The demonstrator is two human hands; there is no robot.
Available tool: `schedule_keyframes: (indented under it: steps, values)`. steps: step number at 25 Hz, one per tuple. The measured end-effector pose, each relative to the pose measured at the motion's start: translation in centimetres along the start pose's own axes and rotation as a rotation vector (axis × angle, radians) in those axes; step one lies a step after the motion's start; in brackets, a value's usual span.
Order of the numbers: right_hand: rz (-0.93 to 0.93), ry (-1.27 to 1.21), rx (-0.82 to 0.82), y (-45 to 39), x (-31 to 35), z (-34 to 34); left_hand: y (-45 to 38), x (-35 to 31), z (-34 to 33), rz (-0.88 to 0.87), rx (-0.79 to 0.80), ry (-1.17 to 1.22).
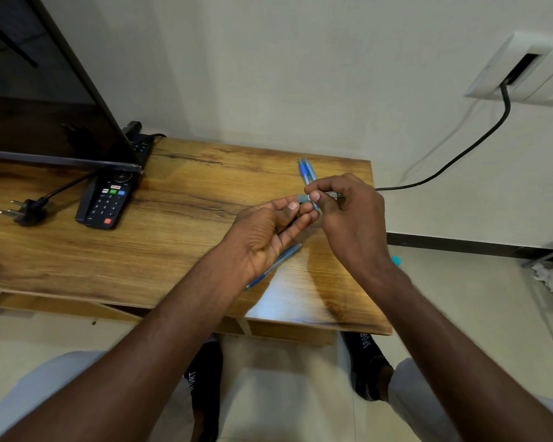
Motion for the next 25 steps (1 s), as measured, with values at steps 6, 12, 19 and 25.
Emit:
schedule_keyframes:
  steps: [6,12,19,25]
  values:
    - [-0.123,-0.115,0.011,0.0,-0.7,-0.2,0.0,-0.2,0.2,-0.021,-0.031,-0.037]
    - [-0.141,-0.139,0.01,0.0,-0.7,-0.2,0.1,-0.2,0.1,-0.006,-0.032,-0.031]
    - [0.057,0.065,0.015,0.4,0.0,-0.4,0.4,-0.1,-0.3,-0.026,-0.028,-0.083]
    - [0.125,0.107,0.024,0.6,0.3,-0.5,0.4,-0.2,-0.2,-0.048,-0.04,-0.123]
Point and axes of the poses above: each hand's wrist, its own y-axis away from the middle knuckle, its own z-axis out of the back of the hand, x = y × z, the point moved 5 cm from there along -y, towards the middle knuckle, and after that the axes turned 5 degrees about -x, right-handed, at the moved point
